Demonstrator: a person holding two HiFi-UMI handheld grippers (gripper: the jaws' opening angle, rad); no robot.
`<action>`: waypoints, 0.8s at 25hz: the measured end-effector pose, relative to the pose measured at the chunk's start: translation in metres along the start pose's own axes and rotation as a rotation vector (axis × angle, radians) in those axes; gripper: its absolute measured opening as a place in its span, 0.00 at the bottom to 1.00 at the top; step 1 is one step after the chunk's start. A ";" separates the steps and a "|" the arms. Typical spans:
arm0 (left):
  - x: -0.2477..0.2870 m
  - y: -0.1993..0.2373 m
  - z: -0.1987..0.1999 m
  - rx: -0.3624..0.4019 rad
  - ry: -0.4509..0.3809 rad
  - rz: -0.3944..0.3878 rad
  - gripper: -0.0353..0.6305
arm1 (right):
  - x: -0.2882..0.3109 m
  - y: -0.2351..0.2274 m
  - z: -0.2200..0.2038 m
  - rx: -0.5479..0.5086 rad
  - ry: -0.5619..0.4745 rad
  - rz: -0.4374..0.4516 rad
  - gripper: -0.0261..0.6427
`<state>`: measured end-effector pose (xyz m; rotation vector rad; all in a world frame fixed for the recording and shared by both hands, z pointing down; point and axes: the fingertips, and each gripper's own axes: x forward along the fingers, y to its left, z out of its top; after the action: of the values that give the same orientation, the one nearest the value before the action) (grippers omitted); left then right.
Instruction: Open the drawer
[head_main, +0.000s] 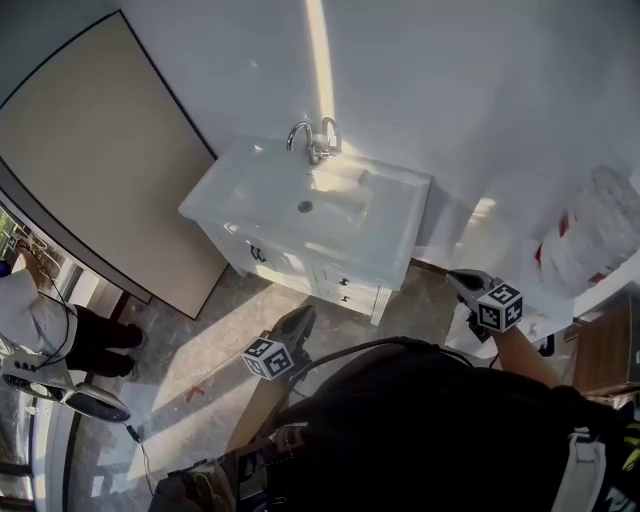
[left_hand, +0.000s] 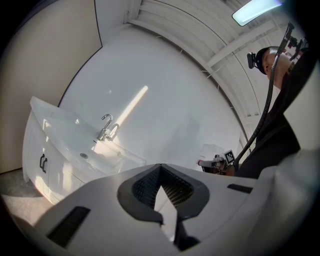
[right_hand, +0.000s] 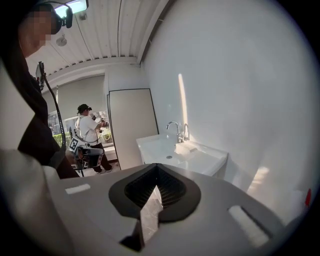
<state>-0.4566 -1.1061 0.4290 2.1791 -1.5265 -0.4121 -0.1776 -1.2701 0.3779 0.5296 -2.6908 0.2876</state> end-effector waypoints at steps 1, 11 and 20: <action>-0.004 0.006 0.000 -0.003 -0.007 0.010 0.05 | 0.010 0.004 0.002 -0.010 0.013 0.016 0.04; -0.073 0.042 -0.020 -0.064 -0.078 0.283 0.05 | 0.108 0.018 0.038 -0.092 0.023 0.261 0.04; -0.035 -0.015 -0.035 -0.120 -0.317 0.547 0.05 | 0.144 -0.029 0.038 -0.213 0.058 0.584 0.04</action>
<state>-0.4394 -1.0625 0.4510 1.5655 -2.1178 -0.6582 -0.3016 -1.3529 0.4056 -0.3315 -2.7155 0.1599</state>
